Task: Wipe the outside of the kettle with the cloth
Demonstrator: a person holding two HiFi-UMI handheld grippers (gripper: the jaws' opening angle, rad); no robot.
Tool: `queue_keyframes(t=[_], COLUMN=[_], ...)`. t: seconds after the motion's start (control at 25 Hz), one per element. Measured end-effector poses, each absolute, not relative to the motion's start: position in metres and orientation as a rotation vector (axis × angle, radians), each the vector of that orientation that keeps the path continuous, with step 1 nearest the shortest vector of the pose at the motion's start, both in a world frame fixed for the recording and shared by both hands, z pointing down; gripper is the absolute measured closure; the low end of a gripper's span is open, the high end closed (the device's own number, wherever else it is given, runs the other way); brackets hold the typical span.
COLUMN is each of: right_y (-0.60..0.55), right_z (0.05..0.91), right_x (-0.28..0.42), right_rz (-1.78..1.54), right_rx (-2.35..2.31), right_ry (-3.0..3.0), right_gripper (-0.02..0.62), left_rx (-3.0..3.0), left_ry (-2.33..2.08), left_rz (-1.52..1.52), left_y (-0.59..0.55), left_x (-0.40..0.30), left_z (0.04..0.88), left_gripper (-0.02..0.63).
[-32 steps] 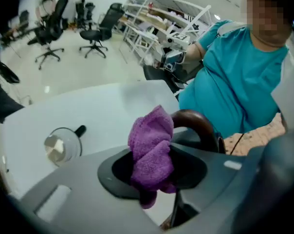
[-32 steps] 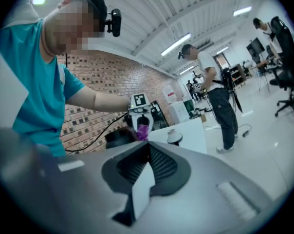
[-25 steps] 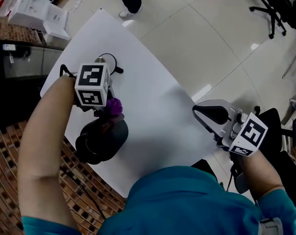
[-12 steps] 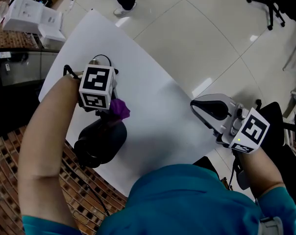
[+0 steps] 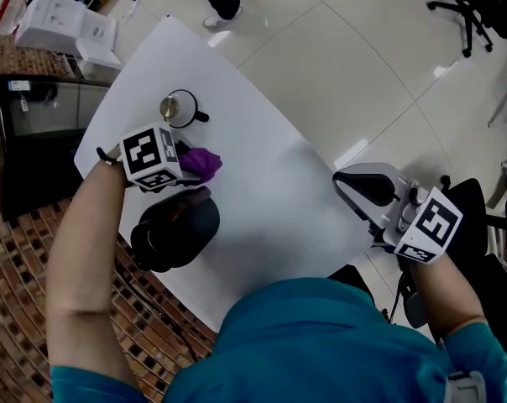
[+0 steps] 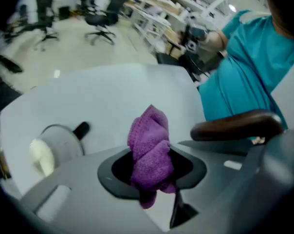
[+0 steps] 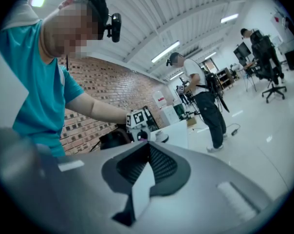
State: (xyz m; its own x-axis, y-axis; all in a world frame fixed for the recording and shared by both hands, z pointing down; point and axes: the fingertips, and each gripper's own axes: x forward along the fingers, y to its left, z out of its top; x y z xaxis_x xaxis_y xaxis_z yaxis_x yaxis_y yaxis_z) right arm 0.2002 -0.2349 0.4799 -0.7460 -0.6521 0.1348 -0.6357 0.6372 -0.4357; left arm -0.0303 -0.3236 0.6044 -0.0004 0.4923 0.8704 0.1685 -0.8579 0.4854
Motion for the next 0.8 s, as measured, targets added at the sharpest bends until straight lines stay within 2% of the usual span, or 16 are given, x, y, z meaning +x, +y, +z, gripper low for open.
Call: queue_keyframes(t=[0.12, 0.24, 0.4, 0.52, 0.64, 0.8], right_y=[-0.230, -0.229, -0.235, -0.236, -0.231, -0.228], right_z=[0.473, 0.463, 0.448, 0.437, 0.433, 0.432], right_x=[0.199, 0.191, 0.177, 0.166, 0.152, 0.135], right_rz=[-0.727, -0.717, -0.688, -0.654, -0.638, -0.610], right_rx=[-1.066, -1.002, -0.895, -0.844, -0.846, -0.881], right_ry=[2.832, 2.867, 2.924, 2.975, 3.000, 3.017], right_gripper=[0.592, 0.592, 0.592, 0.592, 0.592, 0.592], left_rx=[2.281, 2.420, 2.448, 2.376, 2.249, 2.103], left_ry=[0.183, -0.335, -0.836, -0.946, -0.924, -0.851], left_rz=[1.750, 1.581, 1.137, 0.754, 0.430, 0.148], left_y=[-0.359, -0.383, -0.349, -0.288, -0.236, -0.199], left_x=[-0.037, -0.075, -0.112, -0.109, -0.096, -0.073], left_z=[0.549, 0.478, 0.380, 0.359, 0.379, 0.415], left_gripper=[0.451, 0.451, 0.451, 0.451, 0.450, 0.449])
